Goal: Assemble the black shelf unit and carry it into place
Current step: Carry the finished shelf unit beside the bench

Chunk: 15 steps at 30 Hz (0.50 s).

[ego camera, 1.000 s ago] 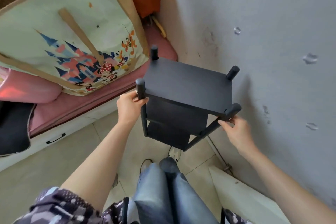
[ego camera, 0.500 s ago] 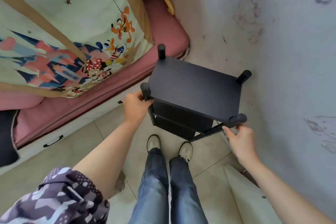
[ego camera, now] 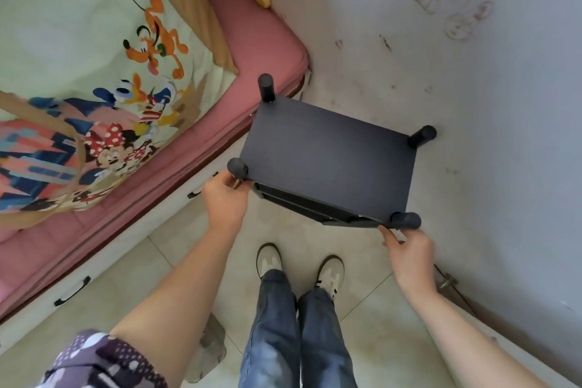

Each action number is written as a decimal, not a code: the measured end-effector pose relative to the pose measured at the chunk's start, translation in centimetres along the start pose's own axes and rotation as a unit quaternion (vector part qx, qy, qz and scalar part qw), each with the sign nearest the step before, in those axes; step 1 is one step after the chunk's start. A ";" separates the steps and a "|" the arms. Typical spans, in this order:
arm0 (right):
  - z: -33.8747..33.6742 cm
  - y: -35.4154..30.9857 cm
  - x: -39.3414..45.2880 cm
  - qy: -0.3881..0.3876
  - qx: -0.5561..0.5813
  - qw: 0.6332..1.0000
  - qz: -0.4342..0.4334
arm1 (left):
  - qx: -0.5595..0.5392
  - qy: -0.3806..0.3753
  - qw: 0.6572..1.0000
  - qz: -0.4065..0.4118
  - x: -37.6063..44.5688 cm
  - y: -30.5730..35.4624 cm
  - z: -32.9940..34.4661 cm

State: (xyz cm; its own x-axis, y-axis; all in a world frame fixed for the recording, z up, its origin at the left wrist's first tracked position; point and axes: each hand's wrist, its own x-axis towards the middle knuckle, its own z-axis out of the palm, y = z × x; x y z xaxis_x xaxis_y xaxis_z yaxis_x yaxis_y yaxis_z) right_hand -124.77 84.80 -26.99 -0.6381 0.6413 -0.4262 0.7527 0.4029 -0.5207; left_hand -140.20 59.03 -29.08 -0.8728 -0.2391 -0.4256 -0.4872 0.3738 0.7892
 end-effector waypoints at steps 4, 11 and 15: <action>0.8 0.6 -0.3 0.029 0.009 1.000 0.006 | -0.017 0.001 1.000 -0.006 -0.1 -1.2 0.7; 1.7 3.2 -1.5 0.027 0.027 0.999 0.014 | 0.000 -0.016 1.000 -0.022 -1.3 -3.1 0.1; 1.6 4.0 -2.9 -0.037 0.068 0.997 0.004 | 0.028 0.002 0.998 -0.053 -2.6 -5.0 -0.6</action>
State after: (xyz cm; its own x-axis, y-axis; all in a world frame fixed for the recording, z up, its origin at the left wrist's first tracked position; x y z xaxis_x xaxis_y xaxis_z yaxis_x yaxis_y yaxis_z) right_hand -120.16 83.54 -29.05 -0.6466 0.5922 -0.4808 0.7315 0.3024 -0.6112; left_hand -135.51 57.26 -31.67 -0.8164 -0.2836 -0.5030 -0.5774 0.3952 0.7144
